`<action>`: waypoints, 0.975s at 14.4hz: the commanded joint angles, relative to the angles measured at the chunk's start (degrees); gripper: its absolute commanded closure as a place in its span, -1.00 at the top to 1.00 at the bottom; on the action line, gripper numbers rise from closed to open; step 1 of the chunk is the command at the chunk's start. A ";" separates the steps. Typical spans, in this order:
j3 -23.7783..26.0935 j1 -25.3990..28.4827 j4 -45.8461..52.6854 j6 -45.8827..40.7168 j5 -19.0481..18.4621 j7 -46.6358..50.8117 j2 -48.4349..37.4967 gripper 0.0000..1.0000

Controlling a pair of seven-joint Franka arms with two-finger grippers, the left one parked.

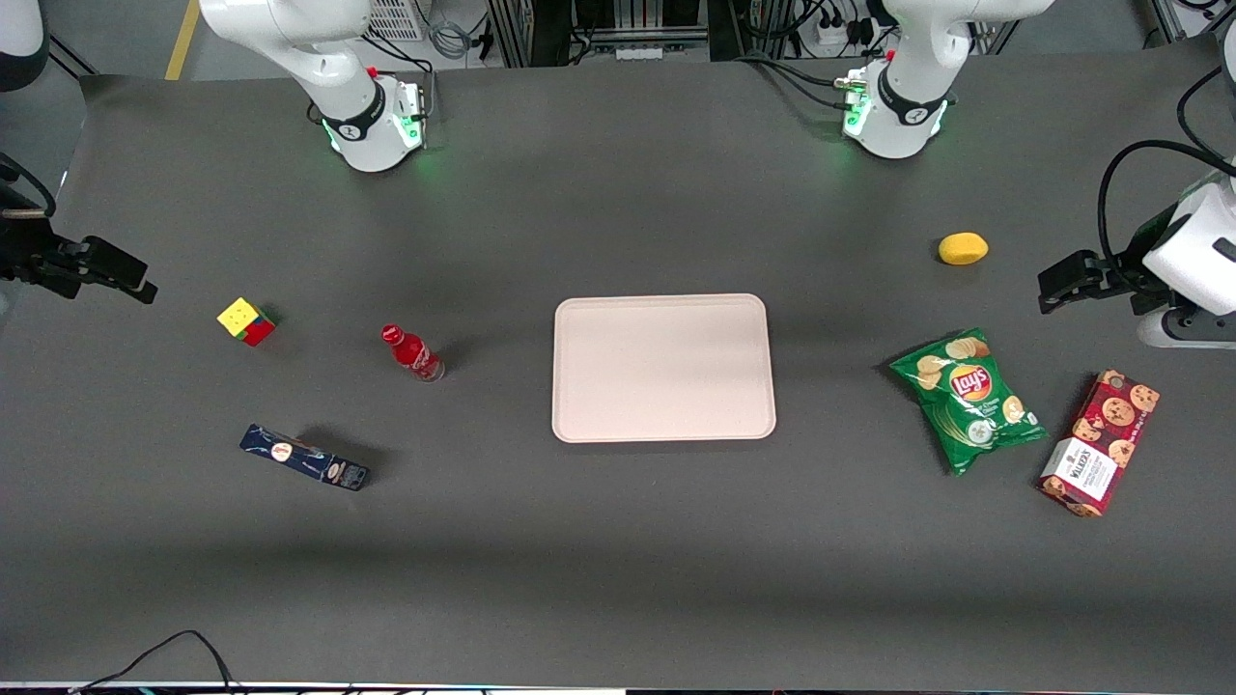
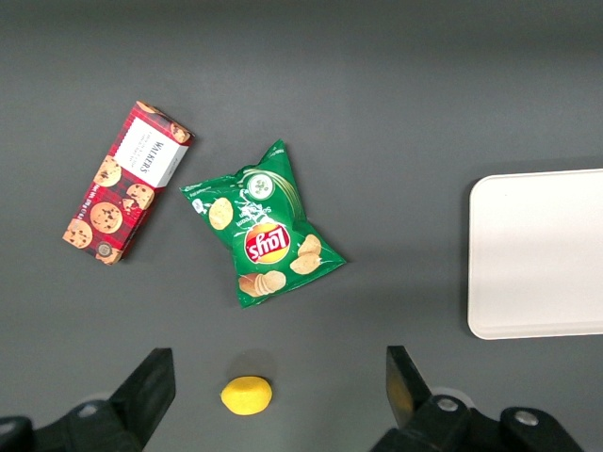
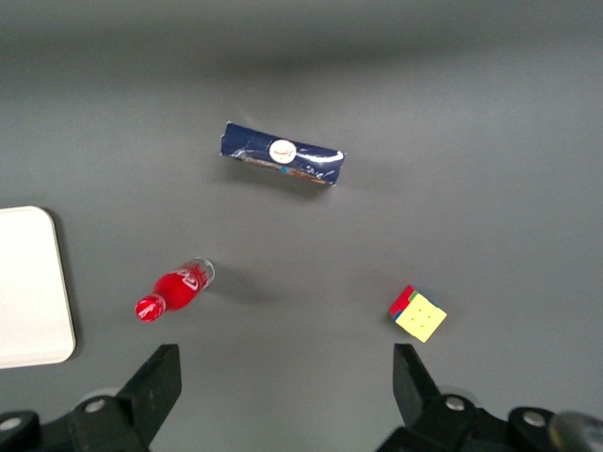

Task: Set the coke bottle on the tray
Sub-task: 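Move the open right gripper over the red Coca-Cola bottle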

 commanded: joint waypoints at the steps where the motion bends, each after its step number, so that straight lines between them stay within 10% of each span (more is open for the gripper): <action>1: 0.34 3.95 0.67 -2.44 0.02 0.02 -0.85 1.00; 14: -0.27 20.93 -1.08 -3.24 3.18 3.62 1.16 1.00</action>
